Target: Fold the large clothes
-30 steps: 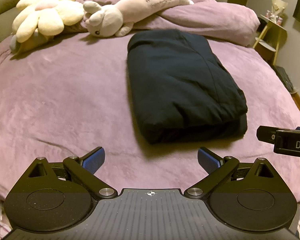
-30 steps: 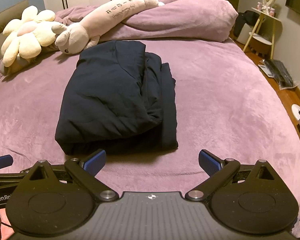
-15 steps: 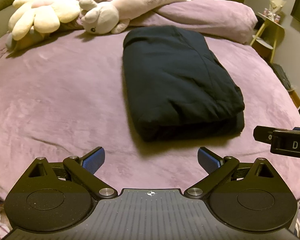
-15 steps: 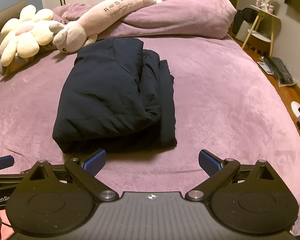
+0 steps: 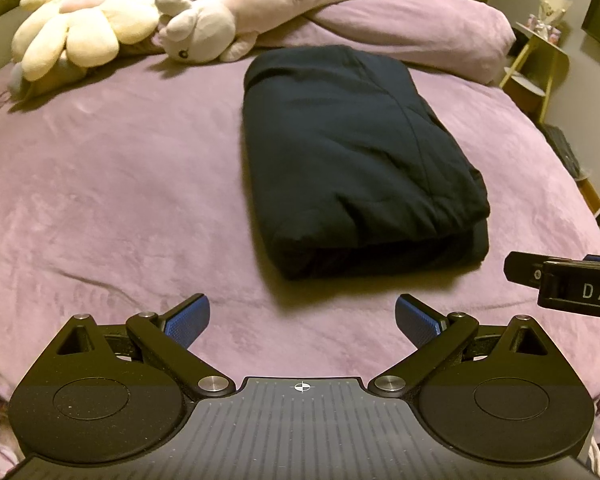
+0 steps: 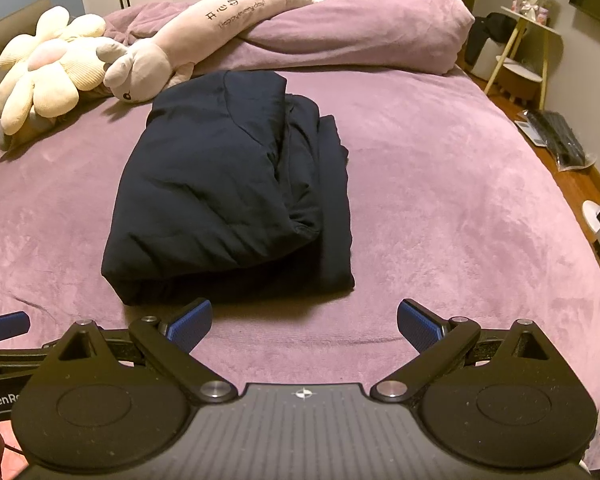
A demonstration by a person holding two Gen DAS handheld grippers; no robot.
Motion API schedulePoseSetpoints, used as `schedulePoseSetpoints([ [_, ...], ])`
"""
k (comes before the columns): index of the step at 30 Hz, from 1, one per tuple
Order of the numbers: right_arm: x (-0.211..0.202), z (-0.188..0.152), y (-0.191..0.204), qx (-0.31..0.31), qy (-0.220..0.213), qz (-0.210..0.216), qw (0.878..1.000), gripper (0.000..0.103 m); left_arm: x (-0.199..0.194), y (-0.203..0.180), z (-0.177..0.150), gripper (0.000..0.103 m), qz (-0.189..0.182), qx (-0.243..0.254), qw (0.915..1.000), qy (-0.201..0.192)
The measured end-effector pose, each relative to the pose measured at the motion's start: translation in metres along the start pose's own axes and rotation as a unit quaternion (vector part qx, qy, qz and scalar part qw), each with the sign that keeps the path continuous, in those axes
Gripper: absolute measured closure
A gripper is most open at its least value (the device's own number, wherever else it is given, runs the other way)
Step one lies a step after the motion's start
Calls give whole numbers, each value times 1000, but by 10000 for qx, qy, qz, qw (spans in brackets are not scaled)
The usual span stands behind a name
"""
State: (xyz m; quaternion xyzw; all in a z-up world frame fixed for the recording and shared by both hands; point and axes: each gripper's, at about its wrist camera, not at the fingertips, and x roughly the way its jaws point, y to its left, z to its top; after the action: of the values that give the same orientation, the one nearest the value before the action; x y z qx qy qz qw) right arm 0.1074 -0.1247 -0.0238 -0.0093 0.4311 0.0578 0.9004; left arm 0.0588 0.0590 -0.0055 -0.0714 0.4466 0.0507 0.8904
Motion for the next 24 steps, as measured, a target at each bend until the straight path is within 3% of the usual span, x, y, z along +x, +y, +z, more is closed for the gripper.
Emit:
schedulePoseSetpoints([
  [24, -1, -2, 2, -15, -12, -19, 10000, 4, 3, -4, 2, 1, -172, 31, 9998, 18],
])
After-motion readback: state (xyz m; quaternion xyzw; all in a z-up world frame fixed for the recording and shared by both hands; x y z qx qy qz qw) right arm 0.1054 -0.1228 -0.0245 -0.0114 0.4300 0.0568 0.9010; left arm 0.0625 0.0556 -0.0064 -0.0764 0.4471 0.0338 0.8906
